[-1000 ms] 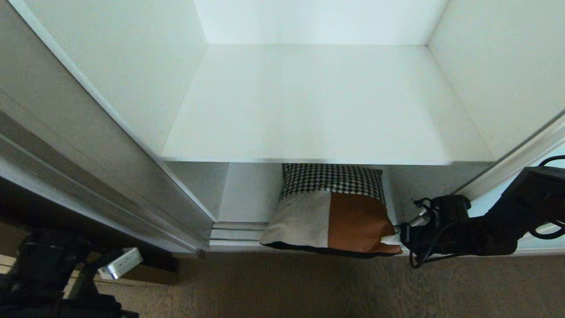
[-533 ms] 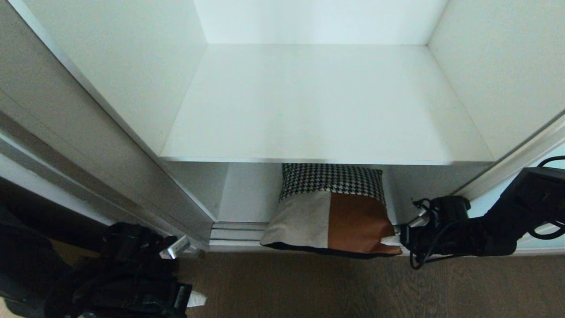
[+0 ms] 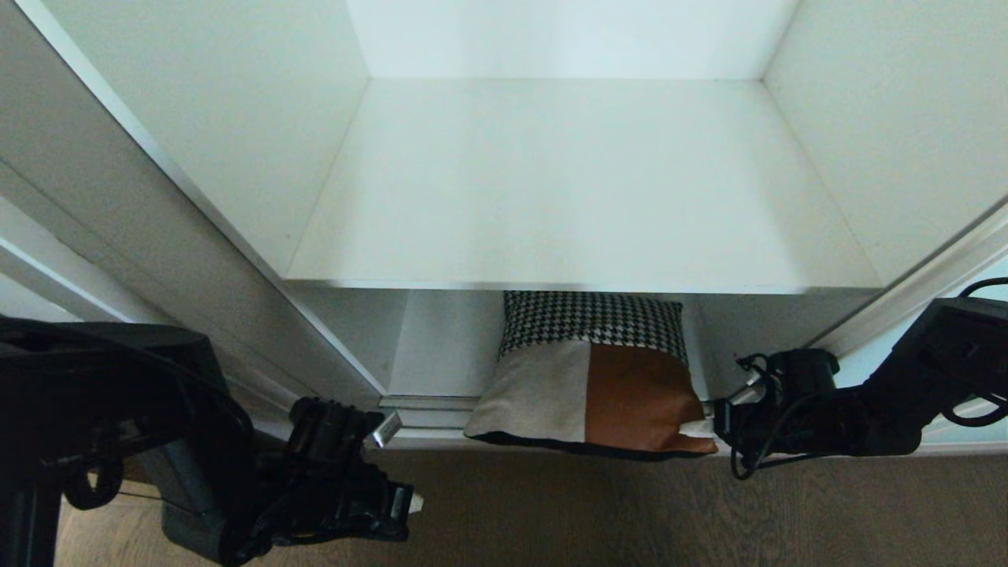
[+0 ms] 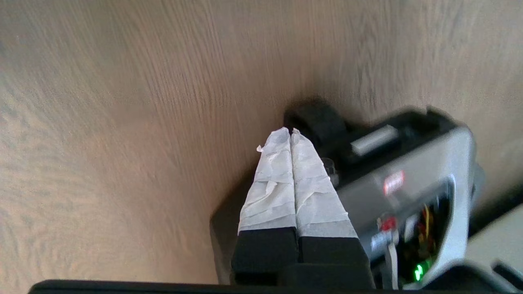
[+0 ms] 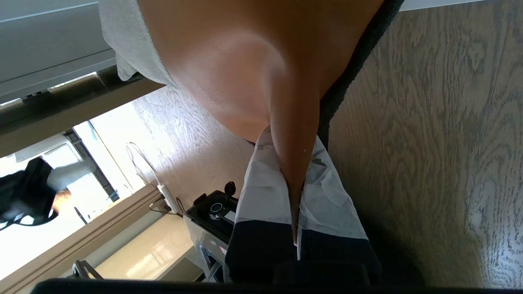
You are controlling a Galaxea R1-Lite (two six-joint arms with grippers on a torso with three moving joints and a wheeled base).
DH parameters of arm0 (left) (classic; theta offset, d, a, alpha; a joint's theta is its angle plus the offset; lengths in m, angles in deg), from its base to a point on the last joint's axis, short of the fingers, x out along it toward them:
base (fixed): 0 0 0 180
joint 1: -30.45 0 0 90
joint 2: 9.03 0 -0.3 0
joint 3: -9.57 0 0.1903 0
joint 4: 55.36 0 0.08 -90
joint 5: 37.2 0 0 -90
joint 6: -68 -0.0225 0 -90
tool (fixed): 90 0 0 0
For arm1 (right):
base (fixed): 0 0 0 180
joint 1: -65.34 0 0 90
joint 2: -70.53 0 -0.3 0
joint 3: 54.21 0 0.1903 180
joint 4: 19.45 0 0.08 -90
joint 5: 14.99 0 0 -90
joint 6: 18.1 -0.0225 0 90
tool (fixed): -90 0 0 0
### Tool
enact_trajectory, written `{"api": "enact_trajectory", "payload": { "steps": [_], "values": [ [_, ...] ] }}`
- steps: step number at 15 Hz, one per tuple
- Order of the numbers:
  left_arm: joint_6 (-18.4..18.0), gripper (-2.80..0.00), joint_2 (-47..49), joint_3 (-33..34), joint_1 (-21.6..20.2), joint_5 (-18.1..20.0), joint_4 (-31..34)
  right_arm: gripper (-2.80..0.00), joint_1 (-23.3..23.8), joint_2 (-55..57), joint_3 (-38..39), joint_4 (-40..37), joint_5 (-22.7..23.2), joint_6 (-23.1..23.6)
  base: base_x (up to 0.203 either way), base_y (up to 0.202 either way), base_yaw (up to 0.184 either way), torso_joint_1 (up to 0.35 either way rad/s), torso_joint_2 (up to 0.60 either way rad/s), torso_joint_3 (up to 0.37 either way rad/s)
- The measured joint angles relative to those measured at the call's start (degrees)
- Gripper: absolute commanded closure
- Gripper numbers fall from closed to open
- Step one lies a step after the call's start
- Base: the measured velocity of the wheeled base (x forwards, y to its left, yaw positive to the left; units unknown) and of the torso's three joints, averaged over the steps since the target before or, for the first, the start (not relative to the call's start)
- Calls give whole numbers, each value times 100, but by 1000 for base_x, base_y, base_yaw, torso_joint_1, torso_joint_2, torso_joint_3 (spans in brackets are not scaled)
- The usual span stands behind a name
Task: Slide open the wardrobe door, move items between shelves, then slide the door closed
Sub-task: Place the pillow on the higher shelf
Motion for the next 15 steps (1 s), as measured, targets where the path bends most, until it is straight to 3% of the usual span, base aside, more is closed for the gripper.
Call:
{"api": "enact_trajectory", "payload": {
  "steps": [3, 10, 11, 15],
  "values": [
    [249, 0, 360, -582, 8, -118, 196, 0, 0, 0, 0, -2, 0, 1, 0, 0, 0, 0, 0, 0],
    [461, 0, 685, -2425, 11, -388, 2008, 0, 0, -2, 0, -38, 3, -1, 0, 0, 0, 0, 0, 0],
    [469, -280, 752, -2714, 11, -480, 2287, 0, 0, -5, 0, -39, 5, 0, 0, 0, 0, 0, 0, 0],
    [472, -280, 1103, -3426, 13, -780, 2907, 0, 0, -17, 16, -38, 9, 0, 0, 0, 0, 0, 0, 0]
  ]
}}
